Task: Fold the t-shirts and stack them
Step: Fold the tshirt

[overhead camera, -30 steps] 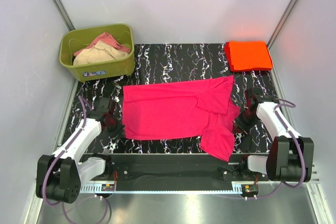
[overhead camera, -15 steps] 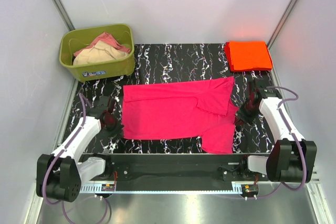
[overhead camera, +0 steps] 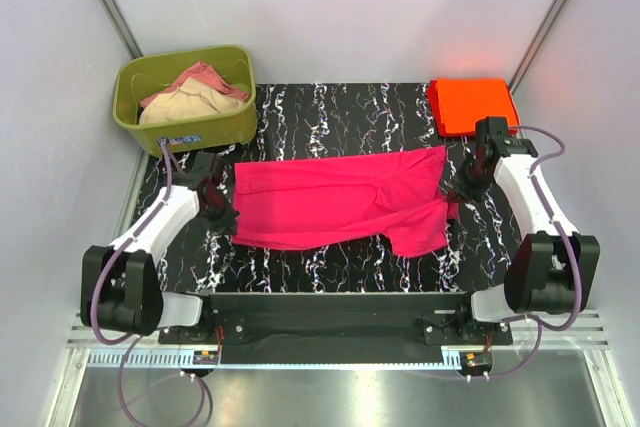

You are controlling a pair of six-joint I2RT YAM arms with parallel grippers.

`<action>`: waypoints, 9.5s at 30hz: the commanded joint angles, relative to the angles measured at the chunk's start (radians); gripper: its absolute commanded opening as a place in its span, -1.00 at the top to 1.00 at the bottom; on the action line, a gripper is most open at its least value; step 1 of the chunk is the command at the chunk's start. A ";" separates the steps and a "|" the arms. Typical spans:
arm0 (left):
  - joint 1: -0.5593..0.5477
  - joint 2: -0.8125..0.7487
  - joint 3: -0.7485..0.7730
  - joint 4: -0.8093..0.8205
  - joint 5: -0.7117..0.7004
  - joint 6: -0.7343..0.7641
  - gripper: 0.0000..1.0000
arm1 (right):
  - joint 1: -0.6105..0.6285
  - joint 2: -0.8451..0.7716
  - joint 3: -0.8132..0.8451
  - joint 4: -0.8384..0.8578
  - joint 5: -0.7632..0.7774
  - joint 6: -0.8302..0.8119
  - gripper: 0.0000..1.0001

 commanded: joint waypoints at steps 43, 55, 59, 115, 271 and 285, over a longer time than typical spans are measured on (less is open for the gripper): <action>0.123 0.448 0.413 0.027 0.061 0.115 1.00 | -0.046 0.418 0.315 0.123 -0.065 -0.068 1.00; 0.131 0.497 0.464 0.043 0.101 0.136 0.97 | -0.059 0.482 0.343 0.136 -0.052 -0.087 1.00; 0.135 0.506 0.491 0.043 0.099 0.153 0.65 | -0.060 0.515 0.381 0.145 -0.056 -0.110 0.92; -0.026 0.443 0.211 0.176 0.253 0.375 0.50 | 0.463 0.734 0.452 0.304 -0.221 -0.074 0.73; -0.477 1.006 0.821 0.847 0.734 -0.303 0.65 | -0.065 0.266 0.144 0.274 -0.335 -0.038 1.00; -0.480 0.982 0.771 0.816 0.748 -0.269 0.57 | -0.080 0.199 0.010 0.222 -0.299 -0.073 1.00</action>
